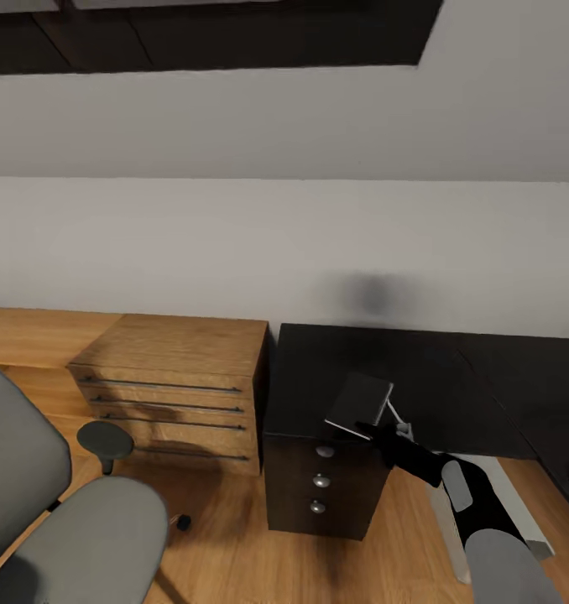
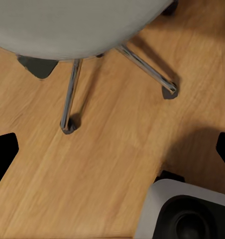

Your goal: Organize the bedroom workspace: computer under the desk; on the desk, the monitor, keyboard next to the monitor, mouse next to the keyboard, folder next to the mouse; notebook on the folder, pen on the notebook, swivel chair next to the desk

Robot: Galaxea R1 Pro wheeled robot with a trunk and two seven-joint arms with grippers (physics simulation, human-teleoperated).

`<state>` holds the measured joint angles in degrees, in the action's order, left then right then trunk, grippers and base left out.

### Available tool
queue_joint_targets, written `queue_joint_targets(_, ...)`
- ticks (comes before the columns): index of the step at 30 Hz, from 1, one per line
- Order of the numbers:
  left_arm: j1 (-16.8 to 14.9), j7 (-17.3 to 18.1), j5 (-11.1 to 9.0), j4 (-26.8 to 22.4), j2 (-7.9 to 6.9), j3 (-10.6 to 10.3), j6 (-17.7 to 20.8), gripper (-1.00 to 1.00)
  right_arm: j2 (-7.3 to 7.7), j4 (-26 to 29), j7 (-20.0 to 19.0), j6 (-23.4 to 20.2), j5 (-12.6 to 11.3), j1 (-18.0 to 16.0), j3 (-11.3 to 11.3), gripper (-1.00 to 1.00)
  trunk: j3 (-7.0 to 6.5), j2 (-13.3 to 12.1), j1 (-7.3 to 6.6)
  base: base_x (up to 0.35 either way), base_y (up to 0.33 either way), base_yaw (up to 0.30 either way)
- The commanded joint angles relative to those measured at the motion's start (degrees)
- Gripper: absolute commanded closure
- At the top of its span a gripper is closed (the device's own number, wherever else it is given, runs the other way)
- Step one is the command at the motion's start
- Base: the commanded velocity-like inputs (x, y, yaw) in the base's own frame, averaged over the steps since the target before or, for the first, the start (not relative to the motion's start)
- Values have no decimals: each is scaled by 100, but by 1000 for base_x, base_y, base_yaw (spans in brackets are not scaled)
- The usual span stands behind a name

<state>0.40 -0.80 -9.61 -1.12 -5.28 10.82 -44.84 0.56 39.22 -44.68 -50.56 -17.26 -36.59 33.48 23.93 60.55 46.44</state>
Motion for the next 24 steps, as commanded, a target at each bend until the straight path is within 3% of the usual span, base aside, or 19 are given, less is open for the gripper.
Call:
queue_joint_targets(1, 4, -8, -5, -11, 1, 0, -7, -100, -3, -3, -23, -24, 12, -6, 18, 100, 1, 4, -3, -310, 0, -226)
queue_joint_targets(9, 4, -14, -5, -11, 9, 0, -4, -100, 4, 2, -52, 1, 12, -6, 18, 100, -13, 4, -3, -220, -167, -211)
queue_joint_targets(20, 4, -16, -5, -11, 20, -12, 2, -100, 71, 10, -128, 11, 20, -1, 18, 100, -14, 4, -3, -11, -332, -17)
queue_joint_targets(24, 4, 39, 2, -159, 119, -24, -17, -100, 136, 32, -129, 16, 21, 3, 18, 100, -14, 4, -3, 0, -66, 0)
